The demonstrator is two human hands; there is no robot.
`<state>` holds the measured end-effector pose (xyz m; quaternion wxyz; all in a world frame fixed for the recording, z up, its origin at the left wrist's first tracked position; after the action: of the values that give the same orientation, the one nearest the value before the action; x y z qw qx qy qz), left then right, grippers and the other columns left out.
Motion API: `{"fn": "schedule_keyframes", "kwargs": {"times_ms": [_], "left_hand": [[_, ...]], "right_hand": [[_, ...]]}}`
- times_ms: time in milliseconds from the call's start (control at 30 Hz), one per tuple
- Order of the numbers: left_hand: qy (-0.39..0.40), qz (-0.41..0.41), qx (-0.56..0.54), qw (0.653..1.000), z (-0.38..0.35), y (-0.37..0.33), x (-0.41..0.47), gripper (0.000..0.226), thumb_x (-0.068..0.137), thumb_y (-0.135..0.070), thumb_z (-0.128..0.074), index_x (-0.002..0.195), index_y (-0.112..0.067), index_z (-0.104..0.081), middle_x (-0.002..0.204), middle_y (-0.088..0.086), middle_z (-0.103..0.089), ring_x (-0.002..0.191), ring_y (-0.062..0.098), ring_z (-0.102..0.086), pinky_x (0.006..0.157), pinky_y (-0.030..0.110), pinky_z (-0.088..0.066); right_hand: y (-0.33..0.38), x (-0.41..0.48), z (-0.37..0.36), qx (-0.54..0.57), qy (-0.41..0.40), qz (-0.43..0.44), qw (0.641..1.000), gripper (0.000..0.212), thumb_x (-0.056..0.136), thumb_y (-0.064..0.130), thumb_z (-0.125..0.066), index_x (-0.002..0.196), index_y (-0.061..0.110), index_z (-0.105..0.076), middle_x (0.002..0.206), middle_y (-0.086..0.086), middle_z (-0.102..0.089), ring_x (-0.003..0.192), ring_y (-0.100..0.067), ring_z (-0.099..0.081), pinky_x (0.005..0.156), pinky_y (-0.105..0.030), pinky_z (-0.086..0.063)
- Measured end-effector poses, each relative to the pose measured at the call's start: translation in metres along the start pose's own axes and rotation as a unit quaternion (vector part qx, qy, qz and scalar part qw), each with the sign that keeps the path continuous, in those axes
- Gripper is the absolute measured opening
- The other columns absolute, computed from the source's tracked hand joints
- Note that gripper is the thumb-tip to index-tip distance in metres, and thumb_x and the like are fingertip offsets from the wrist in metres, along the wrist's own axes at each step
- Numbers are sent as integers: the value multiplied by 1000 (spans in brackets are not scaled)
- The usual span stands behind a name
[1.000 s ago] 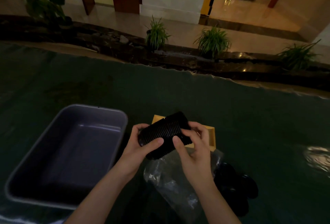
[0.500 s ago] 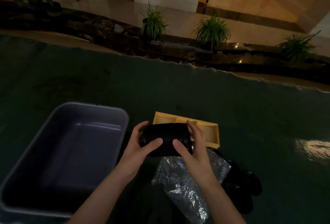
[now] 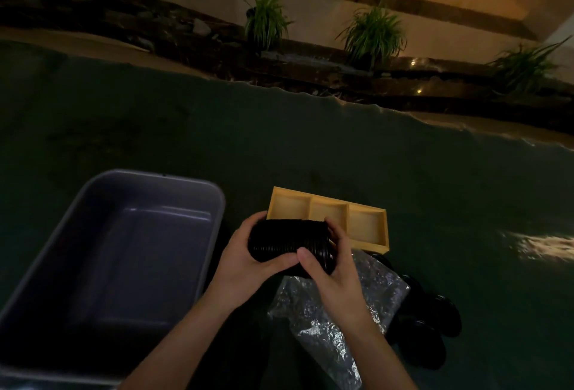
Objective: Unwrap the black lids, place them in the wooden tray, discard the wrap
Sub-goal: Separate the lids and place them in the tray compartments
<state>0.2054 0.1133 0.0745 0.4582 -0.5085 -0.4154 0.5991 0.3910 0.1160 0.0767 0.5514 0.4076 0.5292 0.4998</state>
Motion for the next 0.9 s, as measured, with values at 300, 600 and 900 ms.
{"fn": "schedule_keyframes", "kwargs": {"times_ms": [300,600,900], "left_hand": [[-5,37,-30,999,-9,9,18,78,64,-63,-80,135,-50,-49,137,-7,-57,125,9,-58,108,44,-51],[-67,77,-66,993,-17,32,43,66,62,-47,-78,124,-46,-57,126,-6,-63,118,13,-63,94,32,-56],[-124,155,-178,964,-10,73,55,51,61,-44,-75,112,-46,-67,126,0,-67,113,24,-67,81,37,-58]], "right_hand": [[2,32,9,29,21,-19,999,74,69,55,-83,136,42,-53,120,32,-67,112,8,-65,81,-11,-55],[-27,61,25,132,27,-105,985,80,52,67,-93,124,57,-62,128,17,-70,121,-12,-67,98,-39,-58],[-49,95,16,247,69,-171,951,73,63,39,-91,131,38,-64,126,7,-75,120,-16,-69,95,-34,-57]]}}
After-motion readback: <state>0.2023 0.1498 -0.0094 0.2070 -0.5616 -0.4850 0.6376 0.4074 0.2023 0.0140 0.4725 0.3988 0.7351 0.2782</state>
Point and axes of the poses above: each hand's wrist, its own x-axis towards the middle knuckle, its own z-axis out of the back of the hand, y = z × x, the point moved 8 cm from there along x, towards the middle knuckle
